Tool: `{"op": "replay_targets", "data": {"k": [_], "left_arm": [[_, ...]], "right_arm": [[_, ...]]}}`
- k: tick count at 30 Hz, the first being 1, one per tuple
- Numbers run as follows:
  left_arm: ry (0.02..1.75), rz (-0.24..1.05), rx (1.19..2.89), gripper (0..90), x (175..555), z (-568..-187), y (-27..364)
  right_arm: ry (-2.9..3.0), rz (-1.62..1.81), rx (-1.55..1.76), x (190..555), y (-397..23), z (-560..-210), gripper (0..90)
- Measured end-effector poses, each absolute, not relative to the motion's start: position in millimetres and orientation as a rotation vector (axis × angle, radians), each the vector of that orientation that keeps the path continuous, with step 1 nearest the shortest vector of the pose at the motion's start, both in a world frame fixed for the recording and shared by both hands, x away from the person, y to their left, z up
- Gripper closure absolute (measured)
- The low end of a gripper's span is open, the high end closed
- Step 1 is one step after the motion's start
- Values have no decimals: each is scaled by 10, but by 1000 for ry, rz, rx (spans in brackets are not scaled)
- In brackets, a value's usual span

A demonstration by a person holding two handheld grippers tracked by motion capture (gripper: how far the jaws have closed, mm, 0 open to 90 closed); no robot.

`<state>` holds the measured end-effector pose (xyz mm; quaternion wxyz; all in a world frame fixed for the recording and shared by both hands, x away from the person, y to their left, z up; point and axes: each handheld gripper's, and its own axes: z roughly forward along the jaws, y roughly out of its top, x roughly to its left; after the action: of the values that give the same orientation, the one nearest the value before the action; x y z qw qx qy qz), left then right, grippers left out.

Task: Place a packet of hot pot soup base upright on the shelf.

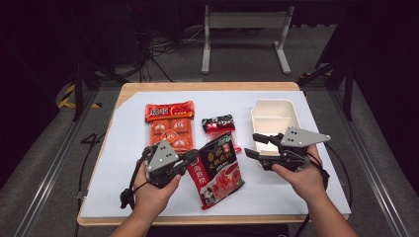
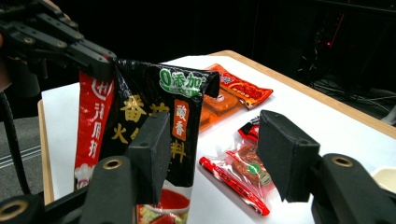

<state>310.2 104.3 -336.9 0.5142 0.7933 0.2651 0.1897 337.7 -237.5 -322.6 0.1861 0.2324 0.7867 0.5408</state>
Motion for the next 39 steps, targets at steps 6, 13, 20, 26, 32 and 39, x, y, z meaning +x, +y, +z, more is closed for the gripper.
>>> {"op": "replay_targets", "data": {"k": [6, 13, 20, 26, 32, 39], "left_arm": [[576, 511, 1906, 880, 3083, -3201, 1041], [501, 542, 1891, 881, 3089, -3039, 1030], [465, 549, 1884, 881, 3122, -3006, 1058], [446, 539, 1883, 880, 3138, -3012, 1057], [406, 514, 1875, 881, 3127, -3001, 1029], [362, 492, 1864, 881, 3115, -2992, 1008]], "right_arm": [[2215, 1523, 642, 3377, -2339, -3188, 452], [2220, 1529, 615, 3410, -2237, -3129, 422], [2265, 1532, 602, 3484, -2125, -3097, 359], [2293, 1542, 589, 3568, -2012, -3101, 343], [2323, 1541, 581, 3629, -1934, -3155, 343], [2380, 1598, 548, 3665, -1893, -3219, 342]]}}
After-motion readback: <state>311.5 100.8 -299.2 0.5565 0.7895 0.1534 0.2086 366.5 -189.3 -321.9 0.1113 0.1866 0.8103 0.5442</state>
